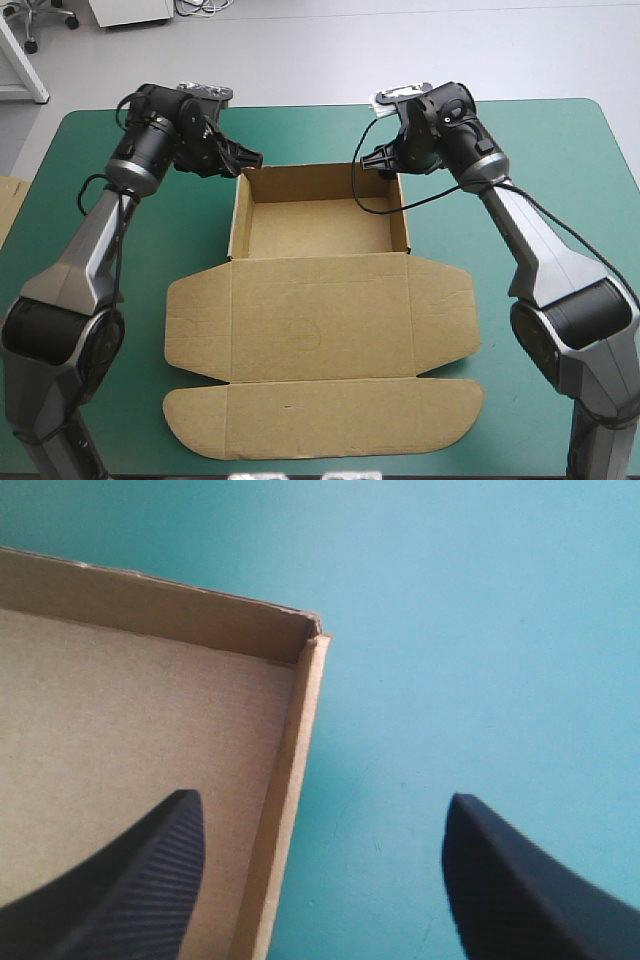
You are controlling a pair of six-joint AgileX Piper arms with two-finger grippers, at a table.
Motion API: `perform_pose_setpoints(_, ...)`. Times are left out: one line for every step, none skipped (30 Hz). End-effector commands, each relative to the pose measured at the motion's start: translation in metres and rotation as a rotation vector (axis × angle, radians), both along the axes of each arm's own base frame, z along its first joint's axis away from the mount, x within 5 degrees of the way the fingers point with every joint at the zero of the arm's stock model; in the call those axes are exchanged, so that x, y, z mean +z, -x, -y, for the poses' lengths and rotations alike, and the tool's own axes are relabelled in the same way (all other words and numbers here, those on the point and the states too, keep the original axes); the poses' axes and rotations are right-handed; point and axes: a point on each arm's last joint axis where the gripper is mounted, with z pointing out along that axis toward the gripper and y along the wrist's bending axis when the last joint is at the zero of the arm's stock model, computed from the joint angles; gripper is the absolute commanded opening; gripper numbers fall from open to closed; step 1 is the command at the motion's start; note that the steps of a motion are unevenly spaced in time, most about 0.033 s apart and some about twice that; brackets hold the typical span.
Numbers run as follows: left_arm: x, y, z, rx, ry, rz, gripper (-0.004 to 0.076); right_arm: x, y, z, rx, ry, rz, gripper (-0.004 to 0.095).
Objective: Fold the box
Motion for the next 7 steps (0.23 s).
perform_pose_setpoints(0.056,0.041,-0.016,0.021,-0.008,0.108,0.038,0.062,0.031,0.019,0.025,-0.012,0.153,0.0389)
perform_pose_setpoints(0.062,0.048,-0.019,0.025,-0.018,0.128,0.0343,0.068,0.038,0.022,0.036,-0.008,0.166,0.0238)
perform_pose_setpoints(0.064,0.053,-0.022,0.029,-0.029,0.139,0.03,0.072,0.044,0.025,0.047,-0.004,0.172,0.0079)
perform_pose_setpoints(0.068,0.06,-0.026,0.032,-0.04,0.152,0.0235,0.075,0.051,0.028,0.051,0.002,0.174,-0.0018)
perform_pose_setpoints(0.071,0.067,-0.029,0.033,-0.046,0.17,0.016,0.077,0.059,0.032,0.05,0.006,0.17,-0.0007)
perform_pose_setpoints(0.072,0.073,-0.032,0.034,-0.054,0.186,0.01,0.077,0.065,0.035,0.054,0.014,0.164,-0.001)
perform_pose_setpoints(0.074,0.083,-0.036,0.03,-0.055,0.213,0.0008,0.076,0.075,0.041,0.059,0.034,0.154,-0.0011)
